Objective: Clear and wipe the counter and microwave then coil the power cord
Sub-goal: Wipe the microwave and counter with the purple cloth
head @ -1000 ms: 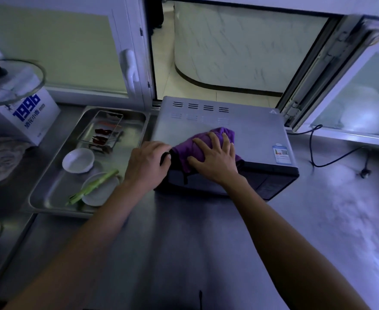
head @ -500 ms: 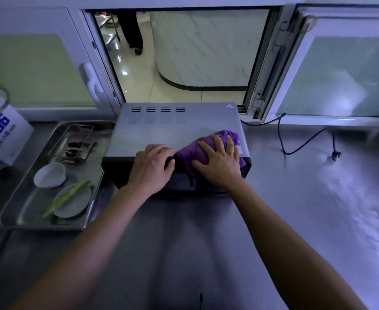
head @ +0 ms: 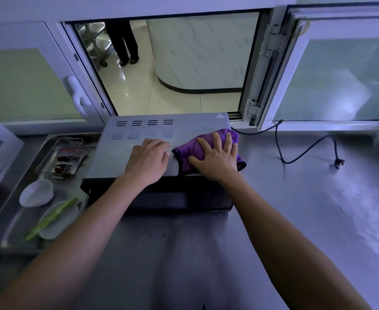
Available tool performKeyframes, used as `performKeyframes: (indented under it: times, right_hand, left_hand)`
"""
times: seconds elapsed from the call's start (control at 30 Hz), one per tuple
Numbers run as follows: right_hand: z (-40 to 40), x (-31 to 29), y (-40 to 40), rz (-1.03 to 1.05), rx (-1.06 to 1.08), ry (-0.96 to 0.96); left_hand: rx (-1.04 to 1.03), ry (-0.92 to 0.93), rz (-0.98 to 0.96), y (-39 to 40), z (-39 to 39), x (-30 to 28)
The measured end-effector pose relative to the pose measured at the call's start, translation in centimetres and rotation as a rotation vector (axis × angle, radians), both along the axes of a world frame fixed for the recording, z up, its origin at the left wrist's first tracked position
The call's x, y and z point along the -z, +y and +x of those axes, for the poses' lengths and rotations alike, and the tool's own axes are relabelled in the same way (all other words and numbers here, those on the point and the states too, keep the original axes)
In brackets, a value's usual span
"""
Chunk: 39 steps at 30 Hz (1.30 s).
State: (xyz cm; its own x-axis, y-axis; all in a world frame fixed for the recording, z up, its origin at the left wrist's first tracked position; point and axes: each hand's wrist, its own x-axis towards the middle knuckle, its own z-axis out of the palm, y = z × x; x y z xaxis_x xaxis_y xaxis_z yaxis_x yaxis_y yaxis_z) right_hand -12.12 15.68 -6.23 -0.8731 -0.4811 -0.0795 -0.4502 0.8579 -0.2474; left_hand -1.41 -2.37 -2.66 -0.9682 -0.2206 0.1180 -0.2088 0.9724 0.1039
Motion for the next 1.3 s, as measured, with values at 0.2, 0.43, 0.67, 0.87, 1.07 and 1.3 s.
performKeyframes:
  times: [0.2, 0.43, 0.67, 0.87, 1.07, 1.3]
  right_hand:
    - [-4.9, 0.3, -2.4, -0.011, 0.007, 0.000]
    - [-10.9, 0.4, -6.3, -0.021, 0.005, -0.004]
    - [-12.1, 0.5, -7.9, -0.029, -0.012, 0.008]
    - [-8.1, 0.3, -6.8, -0.015, -0.053, -0.023]
    - [-2.5, 0.7, -4.5, -0.014, -0.095, 0.008]
    - [2.8, 1.0, -1.8, -0.068, -0.144, -0.003]
  left_hand:
    - [-0.030, -0.045, 0.020, -1.7, -5.1, 0.1]
    - [-0.044, 0.009, 0.045, -3.5, -8.9, 0.9]
    - [-0.021, 0.086, 0.094, -3.6, -7.5, 1.2]
    - [-0.038, 0.110, 0.078, -2.8, -3.7, 0.9]
    - [-0.107, 0.147, 0.085, -1.3, 0.8, 0.3]
    - [-0.172, 0.119, 0.077, -0.7, 6.0, 0.3]
